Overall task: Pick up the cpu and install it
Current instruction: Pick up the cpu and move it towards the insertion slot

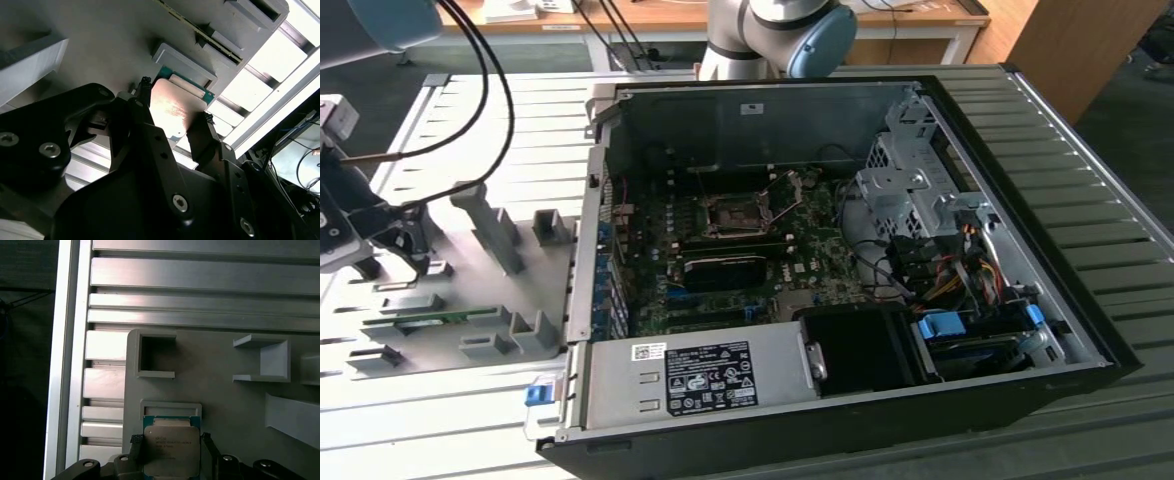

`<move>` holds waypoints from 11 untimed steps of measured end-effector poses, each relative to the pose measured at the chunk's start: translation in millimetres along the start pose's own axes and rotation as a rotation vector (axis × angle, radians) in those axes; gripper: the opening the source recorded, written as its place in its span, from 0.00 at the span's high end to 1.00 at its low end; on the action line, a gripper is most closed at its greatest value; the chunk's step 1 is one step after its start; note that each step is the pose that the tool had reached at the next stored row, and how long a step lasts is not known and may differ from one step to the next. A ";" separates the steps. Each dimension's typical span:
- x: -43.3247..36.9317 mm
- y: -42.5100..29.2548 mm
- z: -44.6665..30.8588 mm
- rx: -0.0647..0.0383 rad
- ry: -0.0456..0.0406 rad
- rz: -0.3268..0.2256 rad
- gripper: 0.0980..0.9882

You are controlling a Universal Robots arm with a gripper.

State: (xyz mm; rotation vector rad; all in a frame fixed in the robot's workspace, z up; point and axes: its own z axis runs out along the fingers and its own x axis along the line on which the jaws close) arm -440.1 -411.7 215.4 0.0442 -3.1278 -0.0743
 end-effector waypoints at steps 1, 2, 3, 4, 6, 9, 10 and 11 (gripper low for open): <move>0.0 0.0 -0.3 0.000 0.0000 0.000 0.50; 0.0 0.0 -0.7 0.000 0.0001 0.000 0.50; 0.0 0.0 -1.0 0.000 -0.0001 0.000 0.50; 0.0 0.1 -1.3 0.000 0.0000 0.000 0.50; 0.0 0.1 -1.9 0.000 -0.0002 0.000 0.50; 0.0 0.1 -2.6 0.000 -0.0002 0.000 0.50; 0.0 0.2 -3.6 0.000 -0.0002 0.000 0.50; 0.0 0.2 -4.4 0.000 -0.0001 0.000 0.50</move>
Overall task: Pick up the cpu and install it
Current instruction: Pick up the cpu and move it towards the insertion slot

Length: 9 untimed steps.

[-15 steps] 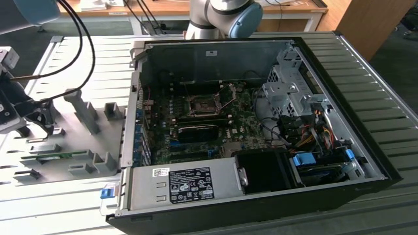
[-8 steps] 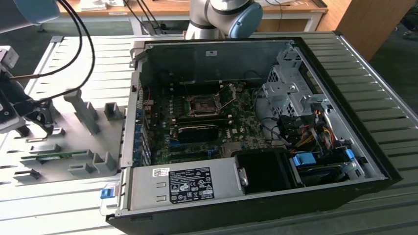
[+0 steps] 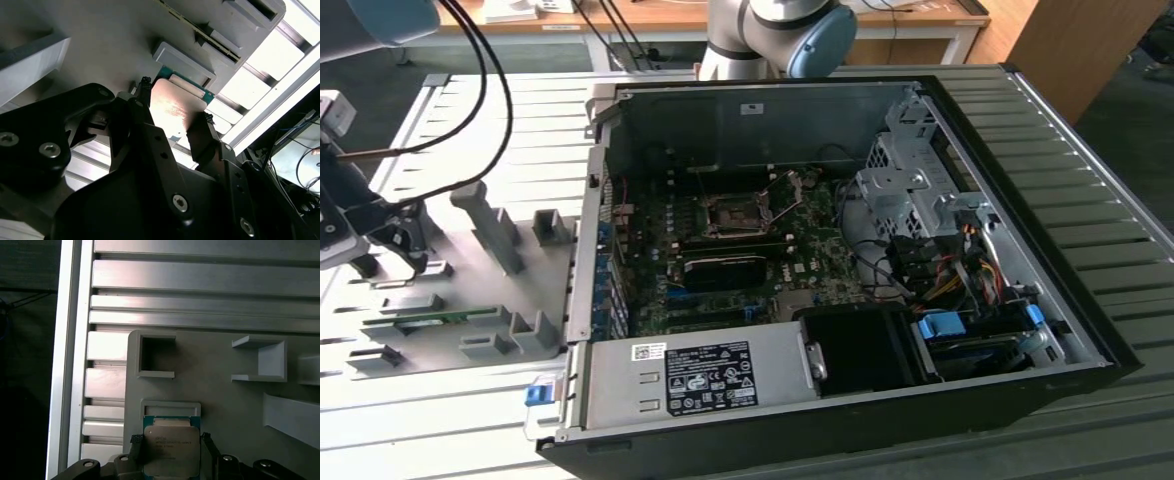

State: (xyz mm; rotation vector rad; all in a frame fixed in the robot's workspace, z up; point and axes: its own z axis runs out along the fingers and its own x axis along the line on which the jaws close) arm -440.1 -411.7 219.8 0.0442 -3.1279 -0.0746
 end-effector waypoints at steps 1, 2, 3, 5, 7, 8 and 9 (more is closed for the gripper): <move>0.0 0.0 -0.1 0.000 0.0000 0.000 0.50; 0.0 0.0 -0.3 0.000 0.0000 0.000 0.50; 0.0 0.0 -0.5 0.000 0.0000 0.000 0.50; 0.0 0.1 -1.3 0.000 0.0002 0.000 0.50; 0.1 0.1 -2.3 0.000 0.0002 0.000 0.50; 0.1 0.1 -3.0 0.000 0.0001 0.000 0.50; 0.1 0.2 -3.8 0.000 0.0001 0.000 0.50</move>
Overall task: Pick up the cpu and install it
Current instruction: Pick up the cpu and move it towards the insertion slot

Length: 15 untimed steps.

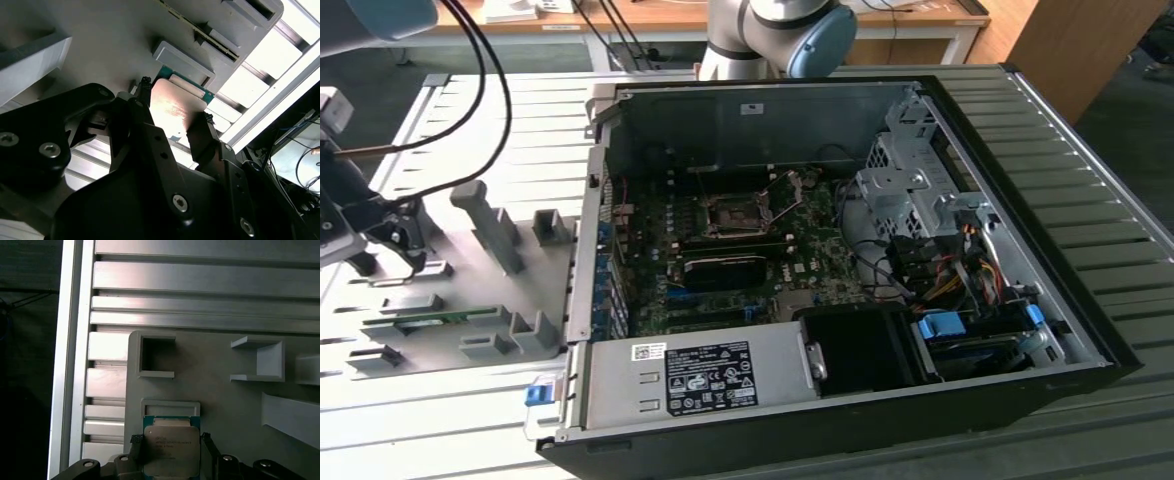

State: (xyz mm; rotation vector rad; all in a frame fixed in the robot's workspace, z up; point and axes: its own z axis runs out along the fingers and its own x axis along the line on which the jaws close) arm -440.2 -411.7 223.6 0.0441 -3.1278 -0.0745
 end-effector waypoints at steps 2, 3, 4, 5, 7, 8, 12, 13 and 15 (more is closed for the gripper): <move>0.0 0.1 -1.7 0.000 0.0000 0.000 0.50; 0.0 0.1 -2.6 0.000 0.0000 0.000 0.50; 0.0 0.1 -3.5 0.000 0.0000 0.000 0.50; 0.1 0.2 -4.2 0.000 0.0000 0.000 0.50; 0.0 0.3 -5.5 0.000 -0.0001 0.000 0.50; 0.0 0.3 -6.1 0.000 -0.0001 0.000 0.50; 0.1 0.4 -8.5 0.000 -0.0001 0.000 0.50; 0.1 0.4 -9.0 0.000 -0.0001 0.000 0.50; 0.1 0.5 -10.3 0.000 -0.0001 0.000 0.50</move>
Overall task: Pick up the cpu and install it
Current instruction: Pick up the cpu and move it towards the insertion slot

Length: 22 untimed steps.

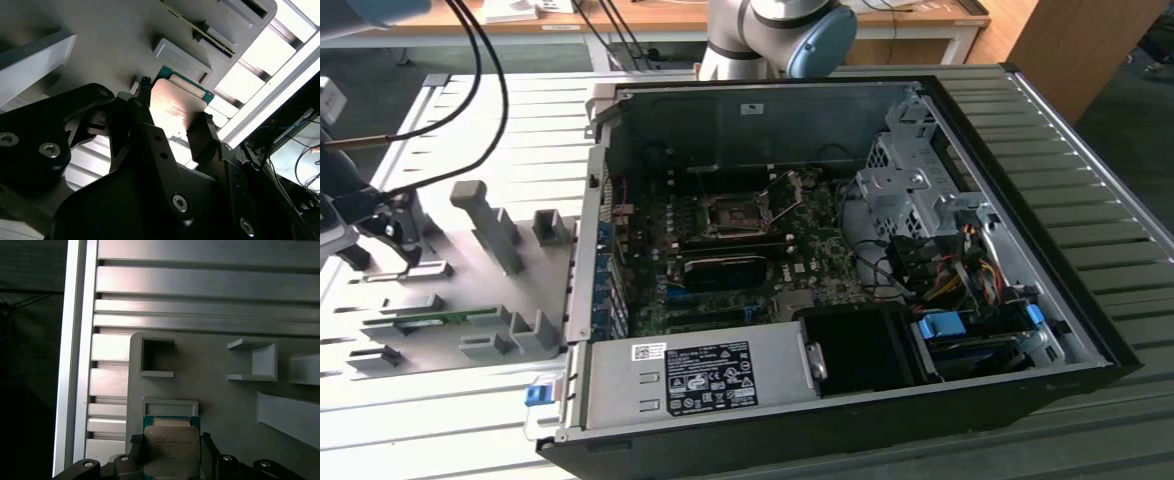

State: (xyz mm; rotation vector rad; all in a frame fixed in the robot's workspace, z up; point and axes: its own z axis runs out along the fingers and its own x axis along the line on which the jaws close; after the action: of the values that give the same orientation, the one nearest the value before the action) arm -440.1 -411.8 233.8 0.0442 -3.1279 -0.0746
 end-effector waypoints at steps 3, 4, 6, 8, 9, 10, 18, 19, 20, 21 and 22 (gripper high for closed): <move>0.0 0.1 -1.7 0.000 0.0000 0.000 0.50; 0.0 0.1 -2.2 0.000 -0.0001 0.000 0.50; 0.0 0.1 -3.2 0.000 0.0000 0.000 0.50; 0.0 0.2 -4.2 0.000 0.0000 0.000 0.50; 0.1 0.2 -4.6 0.000 0.0000 0.000 0.50; 0.1 0.3 -5.2 0.000 0.0000 0.000 0.50; 0.1 0.4 -8.8 0.000 -0.0001 0.000 0.50; 0.1 0.4 -9.1 0.000 -0.0001 0.000 0.50; 0.1 0.5 -9.5 0.000 0.0000 0.000 0.50; 0.1 0.5 -10.0 0.000 0.0001 0.000 0.50; 0.1 0.5 -10.4 0.000 0.0000 0.000 0.50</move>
State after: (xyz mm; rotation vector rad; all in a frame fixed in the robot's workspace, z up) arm -440.1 -411.8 244.2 0.0442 -3.1278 -0.0747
